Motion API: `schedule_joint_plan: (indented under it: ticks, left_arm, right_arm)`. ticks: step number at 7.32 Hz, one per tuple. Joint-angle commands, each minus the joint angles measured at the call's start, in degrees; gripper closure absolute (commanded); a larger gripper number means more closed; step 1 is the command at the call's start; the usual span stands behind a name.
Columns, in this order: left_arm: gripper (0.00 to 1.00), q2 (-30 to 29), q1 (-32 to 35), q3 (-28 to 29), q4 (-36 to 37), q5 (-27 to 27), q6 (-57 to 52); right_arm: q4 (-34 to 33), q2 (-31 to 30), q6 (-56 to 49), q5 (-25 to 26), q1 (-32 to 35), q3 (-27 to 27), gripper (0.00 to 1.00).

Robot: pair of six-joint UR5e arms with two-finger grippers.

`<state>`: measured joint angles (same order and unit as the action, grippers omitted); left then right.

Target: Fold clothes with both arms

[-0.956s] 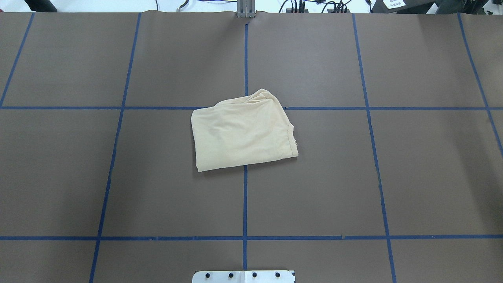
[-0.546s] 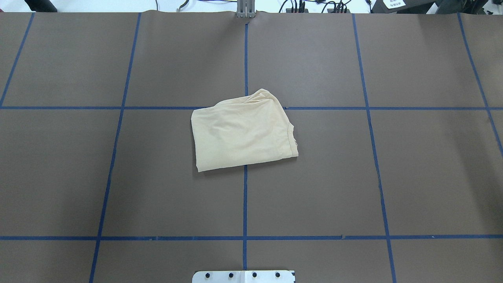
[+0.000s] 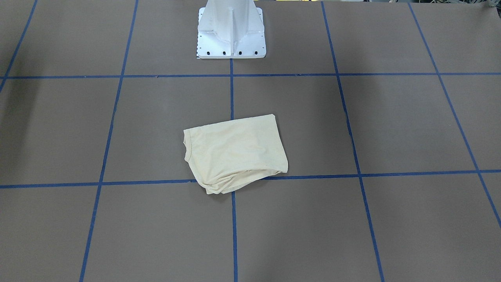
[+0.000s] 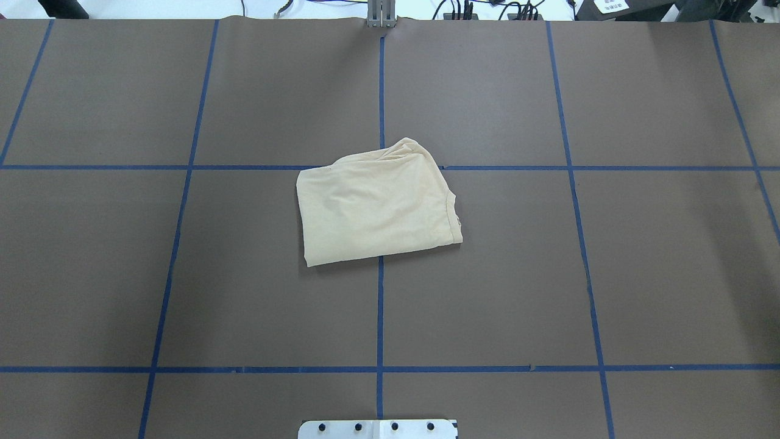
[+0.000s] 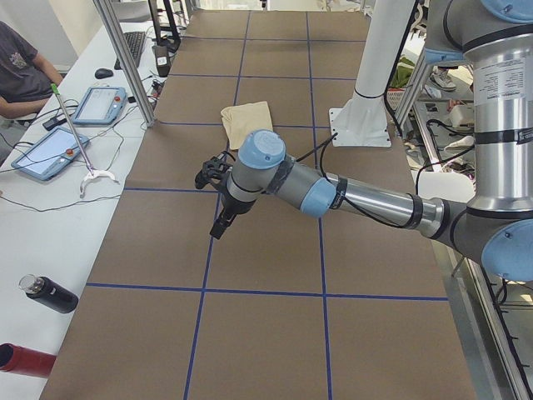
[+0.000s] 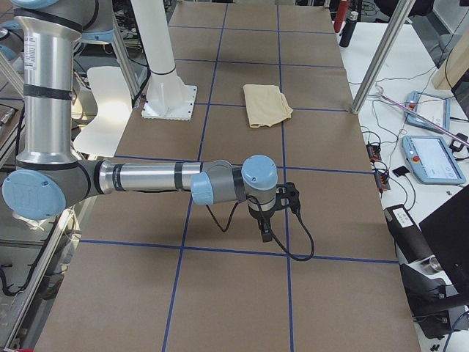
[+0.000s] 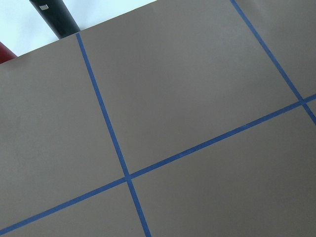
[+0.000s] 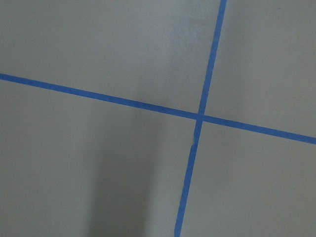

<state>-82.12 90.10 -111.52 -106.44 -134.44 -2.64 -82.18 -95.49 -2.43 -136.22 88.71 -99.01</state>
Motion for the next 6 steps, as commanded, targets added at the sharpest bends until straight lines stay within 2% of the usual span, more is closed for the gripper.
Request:
schedule_joint_plan:
  ticks: [1,3,5,6]
  left_arm:
    - [0.0,0.21,0.17,-0.27,0.1,-0.03,0.0]
    - [0.0,0.73,-0.01,-1.07,0.01,0.15,0.0]
    - [0.0,0.73,-0.01,-0.36,0.01,0.24,0.09]
    - [0.0,0.73,-0.01,-0.36,0.01,0.15,0.0]
  right_arm:
    - [0.0,0.04,-0.03,0.08,-0.02,-0.22,0.0]
    - [-0.18,0.21,-0.03,0.95,-0.46,-0.22,0.0]
    - [-0.53,0.65,-0.03,5.86,-2.48,-0.22,0.0]
    - [-0.7,0.74,-0.03,5.96,-2.75,-0.22,0.0]
